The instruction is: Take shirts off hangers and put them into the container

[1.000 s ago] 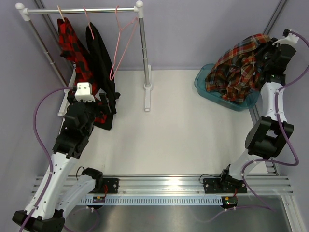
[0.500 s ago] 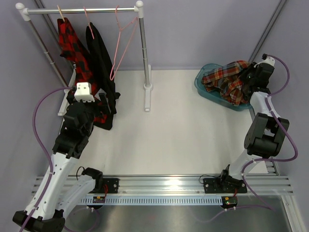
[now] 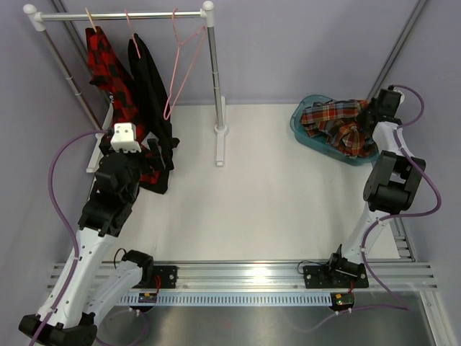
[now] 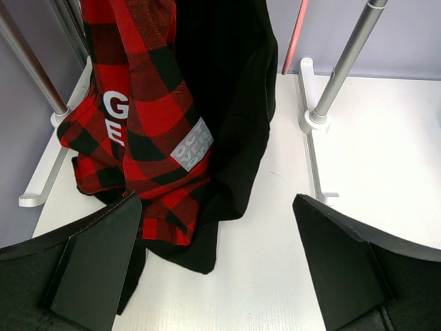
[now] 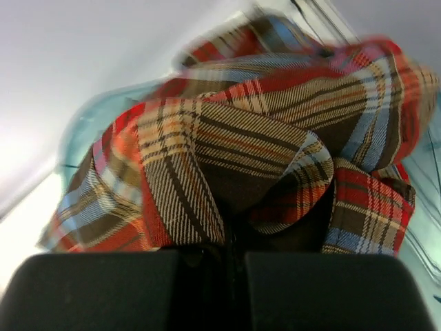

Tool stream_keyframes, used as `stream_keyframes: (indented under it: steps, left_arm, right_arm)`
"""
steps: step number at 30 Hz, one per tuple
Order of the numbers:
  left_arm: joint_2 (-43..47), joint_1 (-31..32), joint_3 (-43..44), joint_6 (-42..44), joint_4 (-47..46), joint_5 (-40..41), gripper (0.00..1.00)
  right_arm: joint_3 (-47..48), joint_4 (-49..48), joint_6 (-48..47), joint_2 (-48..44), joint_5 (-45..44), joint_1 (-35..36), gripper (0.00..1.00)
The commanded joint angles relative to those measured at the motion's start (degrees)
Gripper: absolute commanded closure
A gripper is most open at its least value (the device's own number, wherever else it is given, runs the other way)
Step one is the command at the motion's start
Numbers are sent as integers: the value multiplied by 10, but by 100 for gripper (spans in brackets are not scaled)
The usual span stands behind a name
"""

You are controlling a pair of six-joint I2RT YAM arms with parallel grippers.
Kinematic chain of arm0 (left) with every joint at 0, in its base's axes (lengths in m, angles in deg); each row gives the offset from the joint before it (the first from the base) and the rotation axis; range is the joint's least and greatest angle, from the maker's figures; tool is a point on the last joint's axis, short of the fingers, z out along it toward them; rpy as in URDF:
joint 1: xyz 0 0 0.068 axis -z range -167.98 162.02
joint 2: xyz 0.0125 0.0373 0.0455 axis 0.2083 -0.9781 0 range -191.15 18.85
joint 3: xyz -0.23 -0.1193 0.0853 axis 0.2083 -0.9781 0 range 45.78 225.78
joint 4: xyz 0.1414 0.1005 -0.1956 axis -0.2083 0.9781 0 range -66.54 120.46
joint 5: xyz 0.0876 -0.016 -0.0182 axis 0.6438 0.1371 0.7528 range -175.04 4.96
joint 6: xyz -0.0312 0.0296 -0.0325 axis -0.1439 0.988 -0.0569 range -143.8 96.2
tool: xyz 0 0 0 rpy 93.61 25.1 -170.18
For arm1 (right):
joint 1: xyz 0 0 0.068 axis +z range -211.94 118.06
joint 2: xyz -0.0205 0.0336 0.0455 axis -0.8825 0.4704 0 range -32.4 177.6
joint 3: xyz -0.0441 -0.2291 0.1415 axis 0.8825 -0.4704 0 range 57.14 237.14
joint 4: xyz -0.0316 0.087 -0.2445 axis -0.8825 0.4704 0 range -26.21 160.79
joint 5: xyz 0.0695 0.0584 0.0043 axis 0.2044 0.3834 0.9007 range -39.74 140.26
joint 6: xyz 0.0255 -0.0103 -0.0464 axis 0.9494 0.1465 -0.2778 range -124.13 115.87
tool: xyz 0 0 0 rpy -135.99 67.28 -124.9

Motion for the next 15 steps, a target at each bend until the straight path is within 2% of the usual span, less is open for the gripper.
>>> stream_keyframes:
  steps: [1, 7, 10, 13, 15]
  left_arm:
    - [6, -4, -4, -5, -39, -4, 1]
    - [4, -5, -5, -5, -39, -3, 1]
    - [2, -5, -5, -5, -39, -3, 1]
    - [2, -6, -5, -5, -39, -4, 1]
    - [2, -6, -4, -5, -39, -5, 1]
  right_arm:
    - [57, 127, 4, 53, -44, 11, 100]
    - [165, 283, 3, 139, -64, 29, 100]
    - [207, 318, 3, 178, -91, 35, 99]
    - [240, 356, 1, 215, -100, 36, 91]
    - [265, 383, -2, 230, -113, 38, 81]
